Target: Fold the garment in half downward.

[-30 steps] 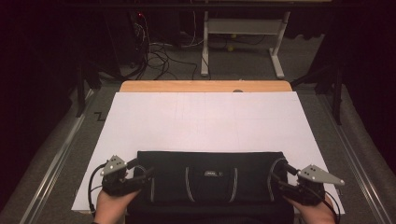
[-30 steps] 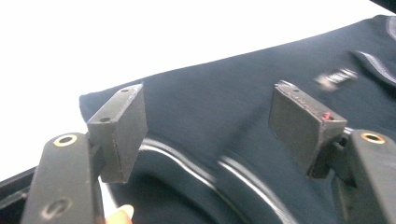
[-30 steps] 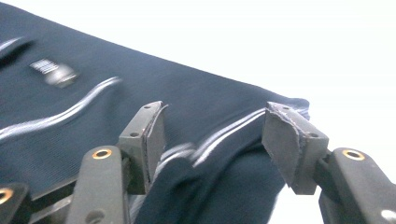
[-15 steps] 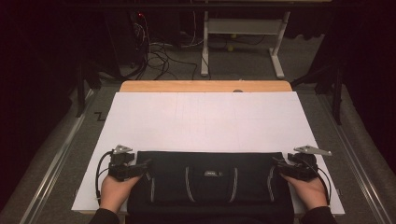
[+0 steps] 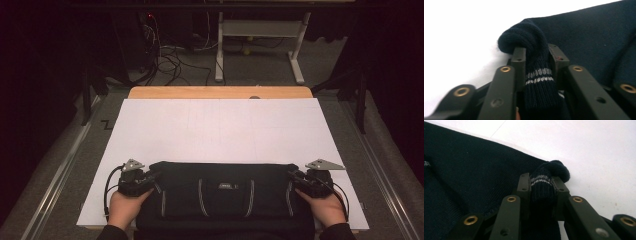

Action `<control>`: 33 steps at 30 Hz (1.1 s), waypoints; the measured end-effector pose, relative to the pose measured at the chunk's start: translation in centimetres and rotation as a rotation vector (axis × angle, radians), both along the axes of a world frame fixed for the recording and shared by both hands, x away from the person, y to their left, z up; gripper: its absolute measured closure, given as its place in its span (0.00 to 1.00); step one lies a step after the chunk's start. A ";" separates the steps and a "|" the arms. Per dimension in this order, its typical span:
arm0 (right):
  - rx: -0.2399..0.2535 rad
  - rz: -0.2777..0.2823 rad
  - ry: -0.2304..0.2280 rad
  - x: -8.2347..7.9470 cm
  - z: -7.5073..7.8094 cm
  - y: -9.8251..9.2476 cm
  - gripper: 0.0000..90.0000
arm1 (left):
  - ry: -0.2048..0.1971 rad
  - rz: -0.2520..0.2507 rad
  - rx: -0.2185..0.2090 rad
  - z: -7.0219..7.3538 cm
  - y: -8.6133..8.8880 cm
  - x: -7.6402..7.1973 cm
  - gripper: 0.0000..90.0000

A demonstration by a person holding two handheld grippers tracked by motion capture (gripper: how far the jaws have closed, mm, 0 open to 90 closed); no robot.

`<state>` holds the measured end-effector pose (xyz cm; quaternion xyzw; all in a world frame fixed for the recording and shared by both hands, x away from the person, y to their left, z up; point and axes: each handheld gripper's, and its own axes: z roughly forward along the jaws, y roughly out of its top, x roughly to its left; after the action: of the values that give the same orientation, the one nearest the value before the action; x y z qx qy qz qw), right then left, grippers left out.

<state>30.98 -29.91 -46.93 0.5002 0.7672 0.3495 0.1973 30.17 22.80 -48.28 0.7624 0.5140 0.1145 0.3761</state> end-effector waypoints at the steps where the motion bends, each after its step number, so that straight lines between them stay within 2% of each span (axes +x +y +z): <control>1: -0.001 0.002 -0.006 0.0 0.0 0.0 0.83 | -0.006 -0.002 0.004 0.0 0.0 0.0 0.77; 4: -0.008 0.001 -0.020 -0.3 0.1 0.0 0.83 | -0.026 -0.004 0.007 0.1 0.0 -0.2 0.77; 7: -0.019 0.008 -0.047 -0.5 0.4 0.0 0.83 | -0.066 -0.014 0.001 0.4 0.1 -0.3 0.78; 9: -0.015 0.001 -0.059 -0.6 0.6 0.0 0.83 | -0.092 -0.023 0.024 0.6 0.0 -0.3 0.79; 12: -0.036 0.009 -0.096 -0.9 1.0 0.2 0.83 | -0.102 -0.020 0.021 0.8 0.0 -0.5 0.79; 19: -0.013 -0.015 -0.160 -1.6 1.9 0.2 0.84 | -0.151 -0.008 0.022 1.9 -0.2 -0.8 0.81; 21: 0.026 -0.018 -0.166 -1.6 2.0 0.1 0.85 | -0.166 -0.007 0.010 2.3 -0.1 -0.9 0.81; 23: 0.034 -0.024 -0.180 -1.5 2.3 0.0 0.85 | -0.178 -0.003 0.005 2.7 -0.1 -0.8 0.81; 28: 0.016 -0.015 -0.206 -0.5 3.1 0.1 0.85 | -0.200 -0.004 0.010 3.5 -0.2 0.1 0.82; 33: -0.008 -0.022 -0.223 0.7 3.5 0.5 0.85 | -0.199 0.008 0.015 3.8 -0.4 1.2 0.83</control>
<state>31.69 -29.45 -43.43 0.4659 0.7364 0.3976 0.2873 31.32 22.44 -44.46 0.7479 0.4763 0.1950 0.4191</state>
